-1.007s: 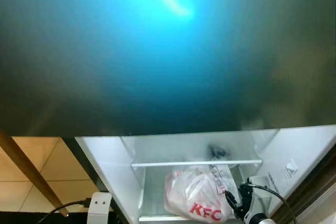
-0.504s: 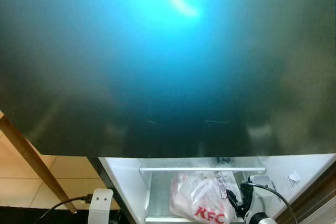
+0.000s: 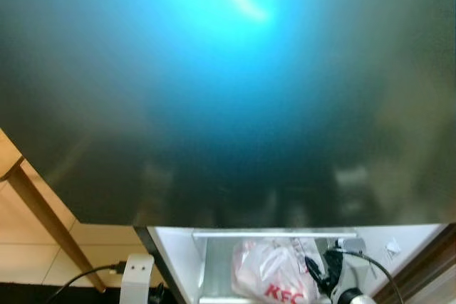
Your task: Restocking fridge
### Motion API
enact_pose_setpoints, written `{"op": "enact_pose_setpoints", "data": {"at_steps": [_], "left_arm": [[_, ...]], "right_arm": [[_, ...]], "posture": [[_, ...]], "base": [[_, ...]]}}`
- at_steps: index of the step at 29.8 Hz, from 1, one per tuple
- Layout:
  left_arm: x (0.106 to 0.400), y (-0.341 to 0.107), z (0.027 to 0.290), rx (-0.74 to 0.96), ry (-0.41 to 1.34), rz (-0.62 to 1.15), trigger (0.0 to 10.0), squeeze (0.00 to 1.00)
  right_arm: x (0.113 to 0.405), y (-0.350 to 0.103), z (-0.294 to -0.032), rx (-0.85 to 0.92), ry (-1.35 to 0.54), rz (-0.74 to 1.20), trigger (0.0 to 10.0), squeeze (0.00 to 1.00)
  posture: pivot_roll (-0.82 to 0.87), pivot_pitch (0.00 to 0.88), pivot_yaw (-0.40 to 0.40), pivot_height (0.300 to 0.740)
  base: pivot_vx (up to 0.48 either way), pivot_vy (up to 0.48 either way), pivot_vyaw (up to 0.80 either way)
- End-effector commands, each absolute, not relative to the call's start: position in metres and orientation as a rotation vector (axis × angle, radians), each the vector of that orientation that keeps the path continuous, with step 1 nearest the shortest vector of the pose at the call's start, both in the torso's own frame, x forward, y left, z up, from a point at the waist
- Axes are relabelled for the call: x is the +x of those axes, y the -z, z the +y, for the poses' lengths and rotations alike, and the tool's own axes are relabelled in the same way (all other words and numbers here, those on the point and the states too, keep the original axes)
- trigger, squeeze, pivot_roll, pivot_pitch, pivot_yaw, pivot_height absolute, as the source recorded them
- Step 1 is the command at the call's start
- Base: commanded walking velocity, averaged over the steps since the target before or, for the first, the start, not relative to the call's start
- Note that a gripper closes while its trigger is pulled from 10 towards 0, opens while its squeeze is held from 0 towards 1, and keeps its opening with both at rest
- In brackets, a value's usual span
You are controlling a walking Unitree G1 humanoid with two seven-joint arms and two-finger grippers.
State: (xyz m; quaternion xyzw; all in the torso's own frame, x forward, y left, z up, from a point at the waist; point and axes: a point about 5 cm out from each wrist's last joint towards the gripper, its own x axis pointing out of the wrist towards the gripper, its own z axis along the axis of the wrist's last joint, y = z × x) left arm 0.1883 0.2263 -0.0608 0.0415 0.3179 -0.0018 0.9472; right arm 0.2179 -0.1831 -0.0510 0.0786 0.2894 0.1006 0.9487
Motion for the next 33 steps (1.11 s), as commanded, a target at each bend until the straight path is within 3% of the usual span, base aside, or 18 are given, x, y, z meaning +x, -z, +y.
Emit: {"op": "enact_pose_setpoints", "data": {"at_steps": [1,6,24,33], "left_arm": [[0.195,0.057,0.222,0.088,0.016,0.619,10.0,0.00],[0.196,0.057,0.221,0.087,0.016,0.617,10.0,0.00],[0.198,0.057,0.217,0.087,0.031,0.616,10.0,0.00],[0.194,0.062,0.200,0.116,0.130,0.642,10.0,0.00]], "right_arm": [[0.219,0.050,-0.183,0.163,-0.199,0.573,10.0,0.00],[0.219,0.049,-0.182,0.163,-0.203,0.572,10.0,0.00],[0.221,0.048,-0.184,0.161,-0.209,0.569,10.0,0.00],[0.218,0.051,-0.185,0.166,-0.208,0.603,10.0,0.00]], "posture": [[-0.03,0.010,0.025,0.717],[-0.03,0.010,0.024,0.740],[-0.03,0.004,0.018,0.740],[-0.04,0.000,0.011,0.740]], "base": [[0.000,0.000,0.00],[0.000,0.000,0.00],[0.000,0.000,0.00],[0.000,0.000,0.00]]}}
